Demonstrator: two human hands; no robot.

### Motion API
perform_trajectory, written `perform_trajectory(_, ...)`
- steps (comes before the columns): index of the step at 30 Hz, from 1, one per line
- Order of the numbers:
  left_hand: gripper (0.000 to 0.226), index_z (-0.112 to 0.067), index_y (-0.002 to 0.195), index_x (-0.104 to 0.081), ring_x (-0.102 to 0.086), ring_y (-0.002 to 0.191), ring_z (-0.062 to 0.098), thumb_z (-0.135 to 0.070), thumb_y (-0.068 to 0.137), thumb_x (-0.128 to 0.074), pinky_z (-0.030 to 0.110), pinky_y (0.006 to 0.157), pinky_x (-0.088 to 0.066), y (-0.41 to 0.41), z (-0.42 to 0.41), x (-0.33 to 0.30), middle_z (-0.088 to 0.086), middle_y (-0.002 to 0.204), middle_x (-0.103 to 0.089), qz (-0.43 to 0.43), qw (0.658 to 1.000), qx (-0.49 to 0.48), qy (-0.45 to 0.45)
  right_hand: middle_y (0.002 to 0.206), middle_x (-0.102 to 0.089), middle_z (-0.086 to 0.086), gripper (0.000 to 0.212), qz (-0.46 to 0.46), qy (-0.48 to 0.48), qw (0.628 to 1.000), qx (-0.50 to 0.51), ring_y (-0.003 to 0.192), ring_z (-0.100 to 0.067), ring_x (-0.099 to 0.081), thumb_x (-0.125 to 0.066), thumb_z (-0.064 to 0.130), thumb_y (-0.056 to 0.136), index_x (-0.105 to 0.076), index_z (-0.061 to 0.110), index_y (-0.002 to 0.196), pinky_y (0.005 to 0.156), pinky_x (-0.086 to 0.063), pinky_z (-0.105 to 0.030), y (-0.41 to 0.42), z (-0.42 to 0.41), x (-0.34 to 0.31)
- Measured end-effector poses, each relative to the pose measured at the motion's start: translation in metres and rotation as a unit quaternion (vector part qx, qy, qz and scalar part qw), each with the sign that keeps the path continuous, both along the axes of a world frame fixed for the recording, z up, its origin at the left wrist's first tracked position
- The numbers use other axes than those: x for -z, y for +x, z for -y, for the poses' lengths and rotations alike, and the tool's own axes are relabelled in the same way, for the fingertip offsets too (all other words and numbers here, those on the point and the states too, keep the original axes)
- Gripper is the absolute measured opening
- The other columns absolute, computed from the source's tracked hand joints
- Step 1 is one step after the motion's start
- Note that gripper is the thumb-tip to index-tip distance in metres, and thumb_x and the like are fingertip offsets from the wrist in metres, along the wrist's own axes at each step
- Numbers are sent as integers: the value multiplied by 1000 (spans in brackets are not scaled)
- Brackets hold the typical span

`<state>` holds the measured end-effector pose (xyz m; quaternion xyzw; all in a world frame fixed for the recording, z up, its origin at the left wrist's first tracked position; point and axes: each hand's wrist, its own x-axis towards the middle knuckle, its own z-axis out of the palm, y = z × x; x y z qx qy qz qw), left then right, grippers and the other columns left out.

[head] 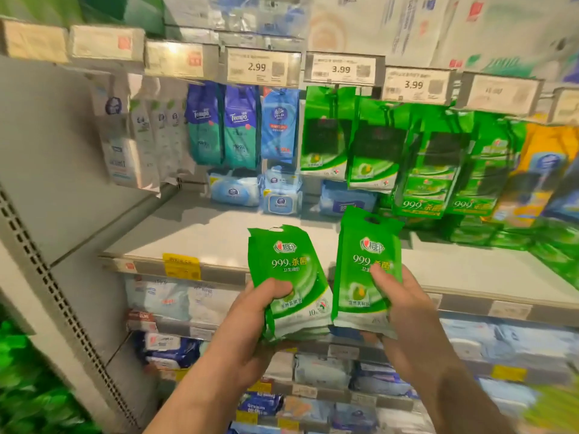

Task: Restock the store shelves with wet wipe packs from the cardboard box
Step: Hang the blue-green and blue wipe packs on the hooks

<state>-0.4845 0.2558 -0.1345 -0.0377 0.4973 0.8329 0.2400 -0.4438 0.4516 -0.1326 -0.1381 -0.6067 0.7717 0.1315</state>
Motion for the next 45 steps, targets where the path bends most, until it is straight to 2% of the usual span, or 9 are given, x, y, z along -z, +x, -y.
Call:
perform_trajectory(4, 60, -11, 123, -64, -75, 80, 29, -19, 65, -69, 36, 59, -59, -38, 23, -6, 17, 108, -77, -25, 999, 39, 20, 93, -74, -5, 23, -23, 50, 997, 48, 68, -26, -66, -63, 33, 96, -64, 24, 117, 50, -46, -29, -36, 21, -23)
perform_trajectory(9, 55, -10, 120, -65, -75, 77, 31, -18, 66, -67, 34, 55, -58, -79, 40, -10, 18, 105, -77, -52, 996, 65, 29, 100, -79, 2, 12, -89, 107, 986, 90, 96, -21, -75, -62, 20, 100, -70, 23, 108, 89, -56, -43, -75, 37, -57)
perform_trajectory(17, 60, -6, 128, -62, -76, 87, 36, -15, 69, -65, 46, 64, -64, -113, 41, -15, 21, 111, -75, -53, 992, 103, 57, 85, -69, -12, 23, -135, 146, 975, 94, 70, -31, -49, -68, 39, 80, -72, 26, 99, 46, -38, -29, -106, 34, -98)
perform_trajectory(21, 60, -7, 127, -62, -76, 83, 36, -13, 67, -67, 38, 55, -59, -123, 35, -18, 22, 111, -75, -72, 989, 106, 70, 85, -73, -9, 20, -169, 139, 973, 75, 73, -34, -52, -67, 35, 83, -72, 26, 99, 55, -40, -42, -118, 30, -108)
perform_trajectory(26, 64, -9, 127, -63, -75, 88, 38, -17, 64, -70, 42, 61, -60, -130, 29, -19, 23, 115, -73, -77, 991, 78, 75, 94, -78, -8, 16, -203, 116, 970, 68, 81, -34, -61, -67, 27, 92, -72, 22, 106, 69, -45, -57, -128, 26, -120)
perform_trajectory(33, 90, -9, 139, -56, -57, 121, 57, -22, 55, -85, 79, 102, -36, -135, 22, -17, 29, 132, -63, -68, 994, 45, 75, 90, -72, 1, 25, -155, 117, 979, 59, 66, -21, -55, -66, 34, 95, -67, 19, 115, 41, -30, -19, -144, 13, -120)
perform_trajectory(37, 71, -11, 132, -62, -69, 104, 47, -18, 62, -76, 52, 79, -60, -134, 20, -9, 25, 124, -69, -61, 995, 46, 63, 98, -72, -4, 39, -151, 110, 981, 50, 64, -20, -57, -67, 37, 92, -63, 14, 124, 39, -31, -19, -156, 6, -114)
perform_trajectory(40, 76, -10, 134, -62, -69, 105, 46, -21, 60, -78, 59, 85, -58, -135, 18, -6, 26, 126, -67, -45, 996, 58, 59, 117, -66, -10, 68, -146, 123, 980, 59, 70, -24, -56, -70, 46, 84, -51, 12, 140, 41, -37, -23, -166, 4, -112)
perform_trajectory(45, 68, -6, 127, -66, -72, 84, 37, -23, 62, -72, 41, 66, -59, -129, 15, -5, 24, 115, -73, -40, 995, 48, 77, 107, -62, -35, 37, -158, 175, 969, 72, 73, -32, -58, -67, 49, 85, -59, 20, 106, 43, -45, -29, -181, 4, -110)
